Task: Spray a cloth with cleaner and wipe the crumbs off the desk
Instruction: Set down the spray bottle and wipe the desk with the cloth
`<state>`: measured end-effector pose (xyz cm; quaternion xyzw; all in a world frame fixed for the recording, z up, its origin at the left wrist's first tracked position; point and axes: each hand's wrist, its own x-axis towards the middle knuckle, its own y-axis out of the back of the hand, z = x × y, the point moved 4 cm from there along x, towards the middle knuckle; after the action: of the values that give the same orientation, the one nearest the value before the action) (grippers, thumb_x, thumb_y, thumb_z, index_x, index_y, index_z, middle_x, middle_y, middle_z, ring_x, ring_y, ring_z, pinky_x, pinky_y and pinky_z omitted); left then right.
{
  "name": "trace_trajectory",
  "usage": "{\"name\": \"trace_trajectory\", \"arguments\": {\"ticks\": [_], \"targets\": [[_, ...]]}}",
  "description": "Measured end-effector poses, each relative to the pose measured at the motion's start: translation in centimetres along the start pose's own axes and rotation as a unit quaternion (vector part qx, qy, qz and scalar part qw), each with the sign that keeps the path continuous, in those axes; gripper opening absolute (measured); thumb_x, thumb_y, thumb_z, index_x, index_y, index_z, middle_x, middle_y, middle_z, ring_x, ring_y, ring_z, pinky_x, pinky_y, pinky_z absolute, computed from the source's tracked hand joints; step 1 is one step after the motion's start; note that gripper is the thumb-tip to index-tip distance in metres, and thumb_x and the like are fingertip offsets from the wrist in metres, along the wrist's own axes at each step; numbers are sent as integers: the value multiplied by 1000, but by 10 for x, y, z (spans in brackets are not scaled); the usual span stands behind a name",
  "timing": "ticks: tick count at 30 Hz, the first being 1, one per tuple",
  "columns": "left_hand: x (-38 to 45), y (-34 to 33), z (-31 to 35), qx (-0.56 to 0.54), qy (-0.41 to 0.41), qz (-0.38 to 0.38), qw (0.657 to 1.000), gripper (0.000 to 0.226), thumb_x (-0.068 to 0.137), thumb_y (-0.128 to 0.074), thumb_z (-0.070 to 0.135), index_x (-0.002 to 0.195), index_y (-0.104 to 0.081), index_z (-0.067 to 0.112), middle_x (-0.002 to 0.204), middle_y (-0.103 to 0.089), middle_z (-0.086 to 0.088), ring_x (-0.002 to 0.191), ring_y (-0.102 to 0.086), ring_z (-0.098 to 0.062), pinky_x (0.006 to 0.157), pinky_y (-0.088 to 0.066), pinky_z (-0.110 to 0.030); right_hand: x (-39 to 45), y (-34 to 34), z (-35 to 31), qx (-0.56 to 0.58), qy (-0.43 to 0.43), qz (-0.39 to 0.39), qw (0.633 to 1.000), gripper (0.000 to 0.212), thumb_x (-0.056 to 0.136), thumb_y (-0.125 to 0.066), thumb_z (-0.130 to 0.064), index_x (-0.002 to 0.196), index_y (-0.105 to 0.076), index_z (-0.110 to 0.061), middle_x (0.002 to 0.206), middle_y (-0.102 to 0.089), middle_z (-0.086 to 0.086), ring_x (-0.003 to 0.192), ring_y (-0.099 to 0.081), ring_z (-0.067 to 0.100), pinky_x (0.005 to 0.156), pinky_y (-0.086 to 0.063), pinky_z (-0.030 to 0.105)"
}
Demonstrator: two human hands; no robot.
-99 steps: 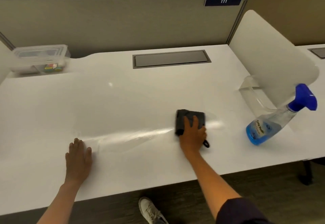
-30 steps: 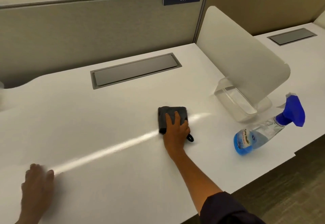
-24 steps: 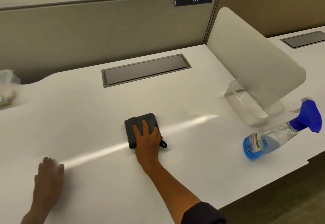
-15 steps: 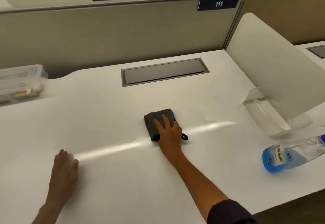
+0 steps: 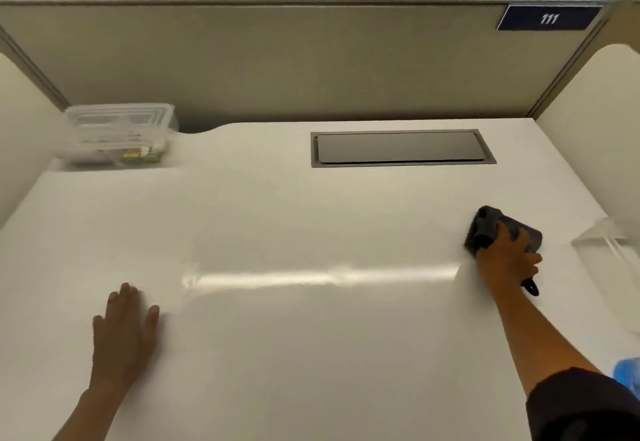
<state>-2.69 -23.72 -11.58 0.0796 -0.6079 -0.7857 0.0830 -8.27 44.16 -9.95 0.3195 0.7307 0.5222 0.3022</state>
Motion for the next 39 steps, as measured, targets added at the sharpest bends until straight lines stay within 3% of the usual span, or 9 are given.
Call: {"name": "trace_trajectory", "arguments": {"ticks": [4, 8, 11, 15, 19, 23, 26, 35, 39], "targets": [[5, 2, -18, -13, 12, 1, 1000, 66, 93, -31, 39, 144, -33, -3, 158, -27, -18, 146, -21, -36, 114, -19, -58, -13, -15, -49, -7, 40, -4, 999, 70, 86, -66, -23, 146, -32, -30, 158, -17, 10, 124, -32, 51, 105, -32, 56], [5, 4, -14, -22, 5, 8, 1000, 70, 89, -29, 41, 145, -33, -2, 158, -26, -17, 147, -22, -35, 115, -18, -55, -52, -41, -134, -31, 159, -24, 986, 66, 88, -61, -29, 147, -31, -27, 157, -20, 12, 122, -34, 51, 103, -35, 55], [5, 2, -18, -22, 10, 6, 1000, 62, 96, -35, 36, 147, -31, 1, 160, -23, -14, 148, -19, -31, 117, -15, -54, -102, -63, -207, -45, 251, -63, 965, 68, 87, -62, -34, 147, -30, -27, 158, -18, 10, 124, -35, 47, 104, -37, 53], [4, 3, -27, -30, 27, 1, 999, 58, 98, -45, 26, 149, -29, 4, 162, -19, -10, 150, -15, -27, 118, -13, -53, -201, -94, -290, -38, 382, -135, 913, 74, 86, -64, -38, 148, -25, -34, 161, -10, 6, 132, -27, 45, 110, -29, 54], [-10, 5, -41, -30, 34, -5, 999, 58, 100, -35, 34, 150, -26, 6, 162, -16, -7, 151, -12, -25, 119, -11, -51, -316, -119, -339, -65, 505, -199, 838, 78, 85, -65, -37, 149, -20, -36, 162, -5, 3, 135, -24, 43, 114, -25, 50], [-26, 11, -58, -38, 49, -1, 998, 65, 94, -29, 38, 150, -26, 5, 162, -17, -9, 150, -14, -27, 118, -12, -52, -403, -128, -344, -76, 591, -225, 771, 76, 86, -66, -32, 148, -22, -35, 163, -5, 6, 135, -23, 45, 113, -24, 50], [-39, 12, -69, -42, 64, 0, 997, 66, 93, -26, 38, 150, -24, 6, 162, -16, -8, 150, -13, -25, 119, -11, -51, -450, -131, -326, -59, 625, -240, 740, 76, 86, -67, -28, 148, -23, -32, 162, -5, 7, 138, -16, 49, 115, -19, 53], [-41, 8, -47, -63, 47, -2, 997, 66, 95, -24, 41, 153, -15, 9, 163, -7, -2, 151, -3, -16, 121, -3, -44, -470, -127, -294, -17, 623, -238, 745, 75, 84, -68, -17, 145, -27, -28, 161, -10, 10, 136, -19, 52, 112, -22, 56], [-36, 6, -26, -80, 33, -2, 996, 58, 101, -37, 26, 153, -16, 9, 163, -8, -3, 150, -3, -16, 121, -4, -44, -433, -123, -277, -7, 578, -206, 789, 76, 86, -63, -11, 147, -23, -31, 162, -9, 8, 136, -21, 49, 112, -23, 55]]}}
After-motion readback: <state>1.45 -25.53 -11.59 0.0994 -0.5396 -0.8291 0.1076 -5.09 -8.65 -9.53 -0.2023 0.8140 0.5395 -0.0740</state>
